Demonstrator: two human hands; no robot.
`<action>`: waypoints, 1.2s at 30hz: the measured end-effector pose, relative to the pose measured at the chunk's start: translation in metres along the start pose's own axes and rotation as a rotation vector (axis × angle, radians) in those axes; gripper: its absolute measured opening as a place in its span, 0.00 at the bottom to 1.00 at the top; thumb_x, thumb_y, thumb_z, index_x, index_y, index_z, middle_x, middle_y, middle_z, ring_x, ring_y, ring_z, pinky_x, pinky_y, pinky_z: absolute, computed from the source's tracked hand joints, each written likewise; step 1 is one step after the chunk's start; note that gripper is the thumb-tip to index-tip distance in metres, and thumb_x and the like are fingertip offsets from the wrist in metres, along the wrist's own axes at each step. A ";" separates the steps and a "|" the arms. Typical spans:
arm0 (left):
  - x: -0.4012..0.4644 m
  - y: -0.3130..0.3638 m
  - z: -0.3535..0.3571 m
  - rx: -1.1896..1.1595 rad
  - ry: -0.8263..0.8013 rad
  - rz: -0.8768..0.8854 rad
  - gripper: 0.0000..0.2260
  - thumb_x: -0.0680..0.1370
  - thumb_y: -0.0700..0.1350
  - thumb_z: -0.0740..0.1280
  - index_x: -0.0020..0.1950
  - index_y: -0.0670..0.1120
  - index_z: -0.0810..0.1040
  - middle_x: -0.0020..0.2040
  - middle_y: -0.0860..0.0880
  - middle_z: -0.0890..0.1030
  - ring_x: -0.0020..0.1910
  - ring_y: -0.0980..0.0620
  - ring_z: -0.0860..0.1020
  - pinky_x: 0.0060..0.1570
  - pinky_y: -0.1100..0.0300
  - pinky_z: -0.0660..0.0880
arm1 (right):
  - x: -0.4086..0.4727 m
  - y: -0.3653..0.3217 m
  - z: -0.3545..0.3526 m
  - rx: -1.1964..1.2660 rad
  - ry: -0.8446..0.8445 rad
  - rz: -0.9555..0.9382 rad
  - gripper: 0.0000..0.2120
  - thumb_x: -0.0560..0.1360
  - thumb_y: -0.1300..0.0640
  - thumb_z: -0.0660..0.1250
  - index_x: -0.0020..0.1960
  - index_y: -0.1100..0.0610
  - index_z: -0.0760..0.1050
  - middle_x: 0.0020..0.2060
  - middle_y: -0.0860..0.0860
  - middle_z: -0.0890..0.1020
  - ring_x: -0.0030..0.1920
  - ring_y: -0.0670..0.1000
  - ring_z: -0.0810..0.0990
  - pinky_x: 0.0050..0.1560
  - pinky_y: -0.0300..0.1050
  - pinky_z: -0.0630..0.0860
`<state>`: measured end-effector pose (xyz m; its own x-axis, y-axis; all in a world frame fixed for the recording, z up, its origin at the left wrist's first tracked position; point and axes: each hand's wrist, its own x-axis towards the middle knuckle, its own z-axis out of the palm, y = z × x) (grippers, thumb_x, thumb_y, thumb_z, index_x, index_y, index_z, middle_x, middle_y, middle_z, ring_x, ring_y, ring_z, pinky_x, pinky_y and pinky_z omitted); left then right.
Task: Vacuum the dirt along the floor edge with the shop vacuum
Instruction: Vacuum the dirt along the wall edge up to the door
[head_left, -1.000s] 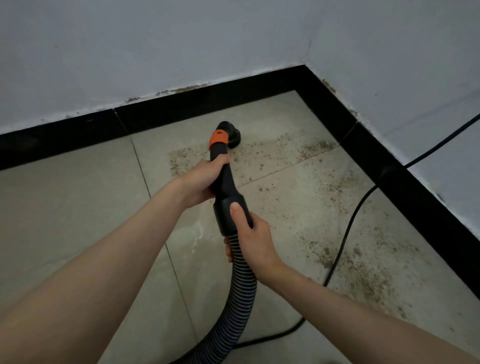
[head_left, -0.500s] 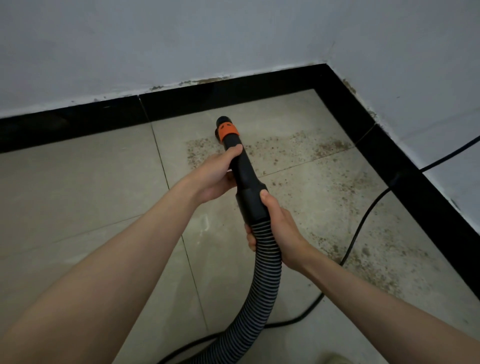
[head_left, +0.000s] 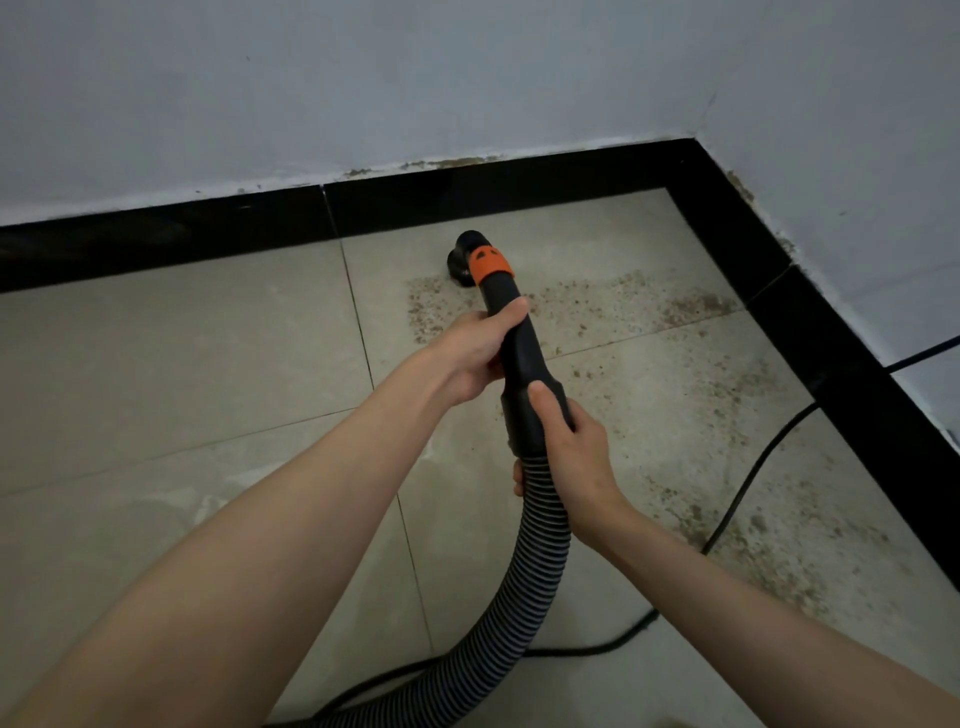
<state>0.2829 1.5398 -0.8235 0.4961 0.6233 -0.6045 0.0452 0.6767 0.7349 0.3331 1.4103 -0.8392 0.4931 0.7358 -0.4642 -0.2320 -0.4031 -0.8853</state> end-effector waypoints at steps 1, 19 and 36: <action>0.000 0.001 -0.001 0.015 0.003 0.007 0.12 0.80 0.47 0.64 0.57 0.39 0.70 0.47 0.45 0.77 0.45 0.49 0.77 0.46 0.57 0.77 | 0.000 -0.001 0.000 0.012 0.000 0.010 0.18 0.78 0.46 0.64 0.51 0.63 0.74 0.34 0.60 0.77 0.24 0.53 0.75 0.25 0.44 0.74; -0.011 0.006 -0.019 0.002 0.035 0.040 0.09 0.79 0.48 0.65 0.47 0.43 0.71 0.48 0.45 0.78 0.45 0.49 0.78 0.43 0.59 0.77 | -0.007 -0.012 0.014 0.035 -0.053 0.039 0.20 0.79 0.45 0.62 0.49 0.64 0.75 0.31 0.58 0.79 0.23 0.54 0.74 0.25 0.45 0.73; -0.015 0.006 -0.016 -0.032 0.020 0.052 0.19 0.79 0.49 0.65 0.64 0.39 0.69 0.50 0.44 0.78 0.46 0.48 0.78 0.43 0.59 0.78 | -0.005 -0.017 0.012 -0.017 -0.011 0.012 0.23 0.78 0.45 0.63 0.53 0.67 0.75 0.33 0.60 0.77 0.23 0.53 0.74 0.23 0.44 0.73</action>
<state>0.2625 1.5410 -0.8148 0.4795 0.6653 -0.5723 -0.0079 0.6554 0.7553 0.3242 1.4205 -0.8221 0.4808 0.7372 -0.4748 -0.2233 -0.4207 -0.8793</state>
